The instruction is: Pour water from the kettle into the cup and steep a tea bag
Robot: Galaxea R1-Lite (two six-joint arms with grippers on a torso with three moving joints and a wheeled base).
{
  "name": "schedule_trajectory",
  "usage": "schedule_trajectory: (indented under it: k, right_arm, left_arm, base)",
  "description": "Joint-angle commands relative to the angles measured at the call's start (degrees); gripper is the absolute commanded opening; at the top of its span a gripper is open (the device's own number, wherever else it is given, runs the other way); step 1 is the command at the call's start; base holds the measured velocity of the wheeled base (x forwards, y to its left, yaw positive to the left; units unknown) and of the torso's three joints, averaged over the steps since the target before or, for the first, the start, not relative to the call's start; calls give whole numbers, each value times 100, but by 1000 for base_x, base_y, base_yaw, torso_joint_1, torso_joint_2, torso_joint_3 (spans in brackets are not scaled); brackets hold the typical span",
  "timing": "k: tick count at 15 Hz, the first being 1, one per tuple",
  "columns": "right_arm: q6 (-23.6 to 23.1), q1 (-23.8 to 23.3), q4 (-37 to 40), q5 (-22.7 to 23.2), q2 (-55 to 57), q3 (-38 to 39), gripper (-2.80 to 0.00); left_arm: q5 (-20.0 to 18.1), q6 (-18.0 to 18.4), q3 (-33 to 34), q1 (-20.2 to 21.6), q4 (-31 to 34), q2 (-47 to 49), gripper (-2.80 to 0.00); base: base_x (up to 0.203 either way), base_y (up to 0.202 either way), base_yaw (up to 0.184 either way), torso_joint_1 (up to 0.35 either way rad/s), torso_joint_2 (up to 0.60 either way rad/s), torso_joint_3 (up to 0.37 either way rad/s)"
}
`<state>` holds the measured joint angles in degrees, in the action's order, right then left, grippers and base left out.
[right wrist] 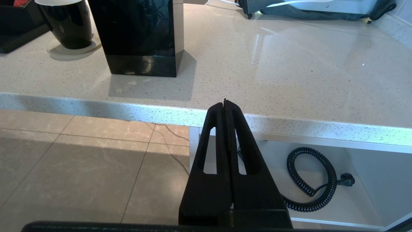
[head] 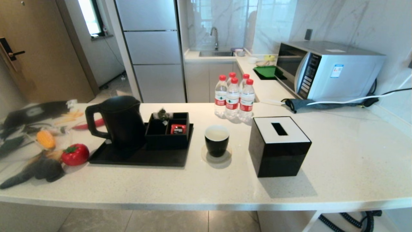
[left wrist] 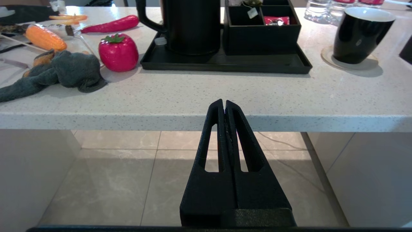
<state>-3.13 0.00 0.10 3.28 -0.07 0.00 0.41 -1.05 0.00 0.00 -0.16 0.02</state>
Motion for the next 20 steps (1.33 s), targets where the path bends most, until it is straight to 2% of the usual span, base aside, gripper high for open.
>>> schedule_trajectory:
  k: [1,7,13,18,20]
  right_arm:
    - [-3,0,-1,6,7,0,-280]
    - [-3,0,6,6,7,0,-280]
    - [-3,0,-1,6,7,0,-280]
    - [-3,0,-1,6,7,0,-280]
    - [-2,0,-1,6,7,0,-280]
  left_arm:
    - [29,-9,0,0,-2,-2,-280]
    - [52,-125,-6,0,-24,-2,-280]
    - [78,-245,-586,0,-81,97,-280]
    - [400,-557,-1327,-17,-138,854,-280]
    - [427,-579,-1469,-22,-539,1482,-280]
  base:
    - [0,0,0,0,0,0]
    - [0,0,0,0,0,0]
    - [0,0,0,0,0,0]
    - [0,0,0,0,0,0]
    - [0,0,0,0,0,0]
